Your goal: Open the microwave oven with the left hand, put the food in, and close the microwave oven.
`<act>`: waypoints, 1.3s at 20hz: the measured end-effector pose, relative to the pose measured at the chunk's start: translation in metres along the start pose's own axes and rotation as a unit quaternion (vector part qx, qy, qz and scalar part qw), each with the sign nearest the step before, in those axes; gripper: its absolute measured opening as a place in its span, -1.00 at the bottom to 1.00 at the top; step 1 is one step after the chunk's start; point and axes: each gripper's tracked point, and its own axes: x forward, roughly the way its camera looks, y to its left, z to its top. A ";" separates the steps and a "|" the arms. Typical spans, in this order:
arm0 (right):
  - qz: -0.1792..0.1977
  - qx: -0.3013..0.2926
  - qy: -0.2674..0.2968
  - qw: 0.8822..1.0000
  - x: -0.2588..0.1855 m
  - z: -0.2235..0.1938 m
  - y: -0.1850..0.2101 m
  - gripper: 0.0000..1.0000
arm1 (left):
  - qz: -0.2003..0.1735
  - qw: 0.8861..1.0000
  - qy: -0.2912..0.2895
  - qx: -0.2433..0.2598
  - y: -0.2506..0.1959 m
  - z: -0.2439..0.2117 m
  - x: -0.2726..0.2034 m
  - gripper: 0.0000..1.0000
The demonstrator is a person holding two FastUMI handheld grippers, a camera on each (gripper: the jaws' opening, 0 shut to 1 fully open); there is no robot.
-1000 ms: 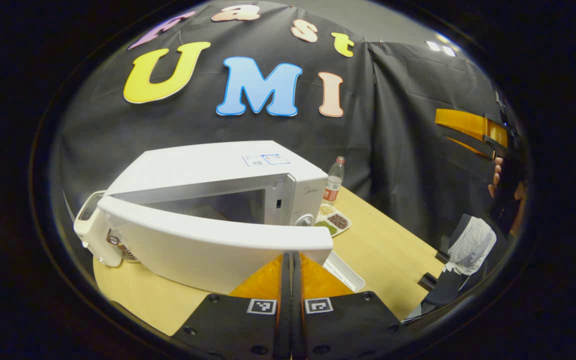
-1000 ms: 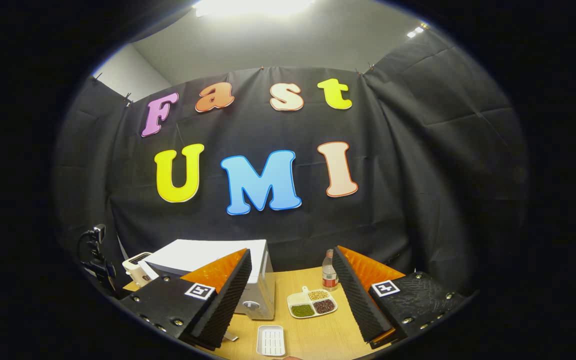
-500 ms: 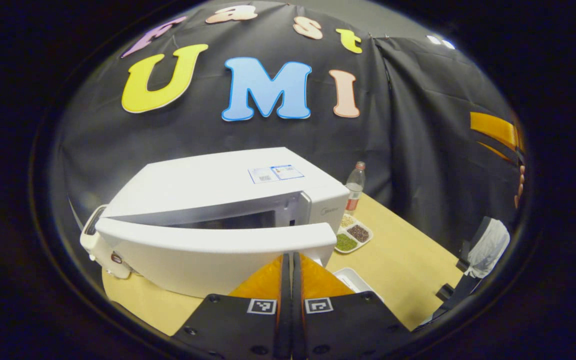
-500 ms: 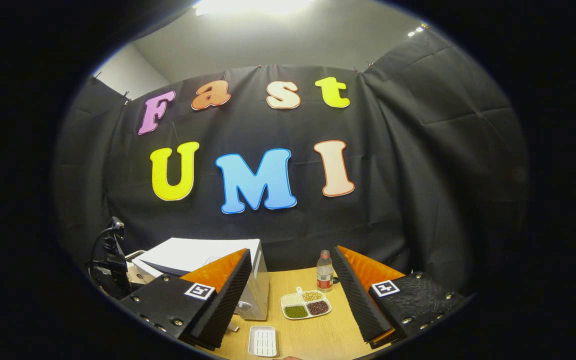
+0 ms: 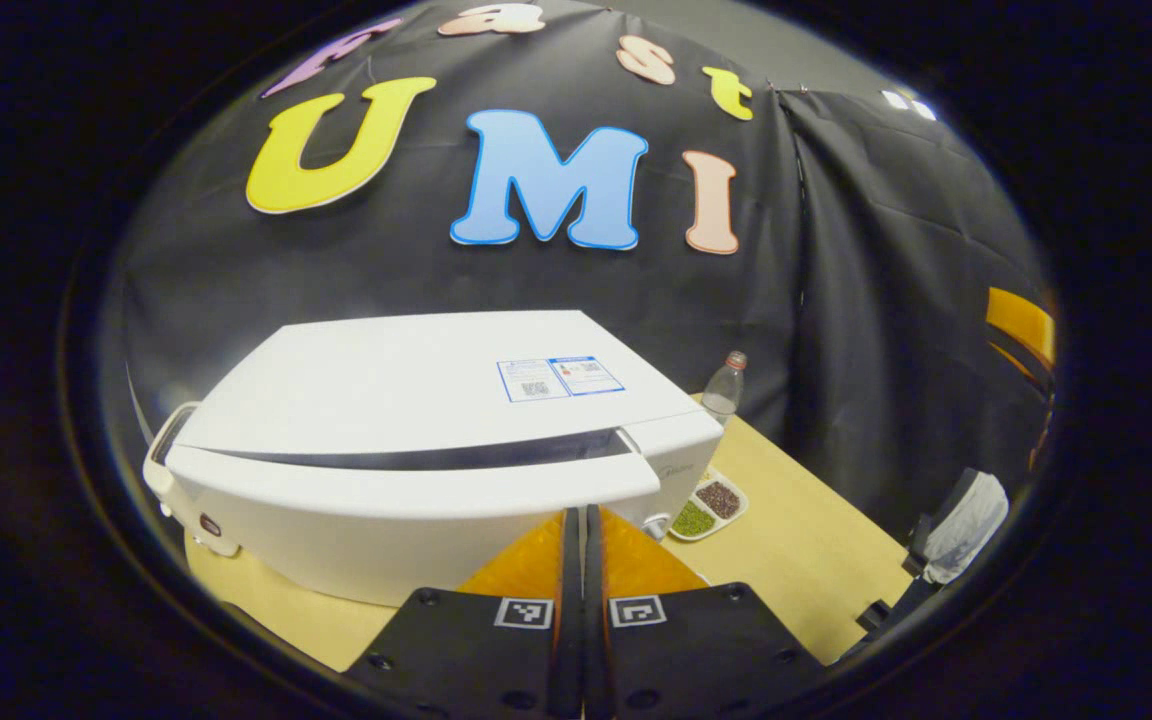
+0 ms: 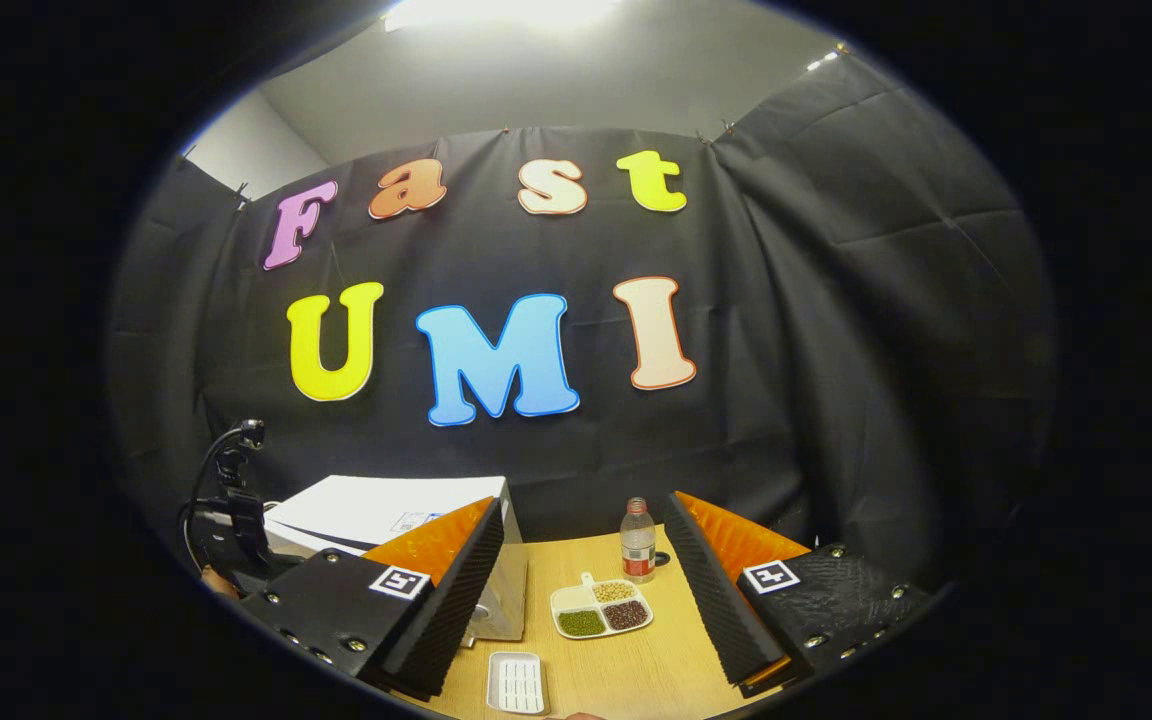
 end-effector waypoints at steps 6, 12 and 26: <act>-0.020 -0.001 -0.001 1.000 0.000 -0.002 -0.008 0.96 | -0.003 1.000 -0.024 -0.001 -0.006 0.022 0.010 -0.87; -0.029 -0.003 0.000 1.000 -0.002 -0.005 -0.010 0.96 | 0.004 1.000 -0.012 -0.005 -0.007 0.008 0.011 -0.87; 0.015 -0.004 -0.007 1.000 0.006 0.014 0.005 0.95 | 0.085 0.989 -0.120 0.028 0.017 0.094 -0.058 -0.87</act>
